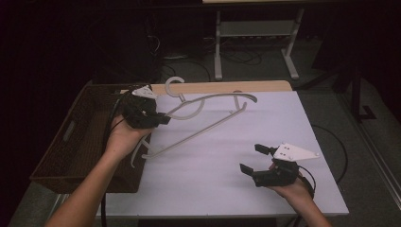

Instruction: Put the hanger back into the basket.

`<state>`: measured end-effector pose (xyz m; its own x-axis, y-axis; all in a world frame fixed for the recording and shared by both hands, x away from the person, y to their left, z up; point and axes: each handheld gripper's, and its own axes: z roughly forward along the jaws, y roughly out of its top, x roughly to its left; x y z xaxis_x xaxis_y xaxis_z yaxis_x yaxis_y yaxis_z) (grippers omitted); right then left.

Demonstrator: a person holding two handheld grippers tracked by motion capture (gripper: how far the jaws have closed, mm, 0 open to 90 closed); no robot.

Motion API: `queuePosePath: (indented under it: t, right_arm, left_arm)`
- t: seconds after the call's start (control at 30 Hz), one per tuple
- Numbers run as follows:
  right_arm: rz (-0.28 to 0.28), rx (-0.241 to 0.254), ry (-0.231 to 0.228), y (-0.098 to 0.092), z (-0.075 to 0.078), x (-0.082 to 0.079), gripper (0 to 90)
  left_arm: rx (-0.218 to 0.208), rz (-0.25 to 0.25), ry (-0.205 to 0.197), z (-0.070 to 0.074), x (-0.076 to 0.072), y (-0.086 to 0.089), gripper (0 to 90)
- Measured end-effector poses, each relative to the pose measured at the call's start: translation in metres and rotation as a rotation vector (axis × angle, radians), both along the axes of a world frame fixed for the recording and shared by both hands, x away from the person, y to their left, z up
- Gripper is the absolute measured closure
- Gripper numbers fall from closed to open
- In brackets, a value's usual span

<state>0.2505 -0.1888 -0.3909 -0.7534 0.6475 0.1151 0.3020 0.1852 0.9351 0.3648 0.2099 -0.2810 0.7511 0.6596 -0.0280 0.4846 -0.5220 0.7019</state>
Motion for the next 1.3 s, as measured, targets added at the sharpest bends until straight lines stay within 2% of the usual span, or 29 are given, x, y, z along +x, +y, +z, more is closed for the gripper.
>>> queuePosePath:
  t: [0.27, 0.43, 0.6, 0.83, 1.13, 1.27, 1.3]
  right_arm:
    - [-0.009, 0.010, 0.001, 0.000, 0.000, 0.000, 11.1]
    - [-0.031, 0.011, 0.002, 0.002, 0.000, 0.001, 3.2]
    - [-0.035, 0.011, -0.004, 0.002, 0.000, 0.002, 0.3]
    - [-0.035, 0.007, 0.002, 0.003, 0.000, 0.002, 0.3]
    - [-0.046, -0.001, 0.000, 0.003, -0.002, 0.003, 0.3]
    - [-0.050, 0.000, 0.005, 0.004, -0.002, 0.003, 0.3]
    - [-0.049, -0.003, 0.006, 0.004, -0.002, 0.004, 0.3]
  left_arm:
    - [0.008, 0.047, -0.019, 0.014, 0.000, 0.031, 82.4]
    - [0.012, 0.074, -0.029, 0.020, -0.001, 0.052, 82.4]
    - [0.031, 0.116, -0.040, 0.025, -0.003, 0.073, 82.4]
    - [0.039, 0.163, -0.060, 0.029, -0.005, 0.097, 82.5]
    - [0.032, 0.231, -0.066, 0.028, -0.007, 0.139, 82.4]
    - [0.040, 0.255, -0.074, 0.028, -0.010, 0.157, 82.4]
    - [0.054, 0.267, -0.081, 0.026, -0.012, 0.165, 82.4]
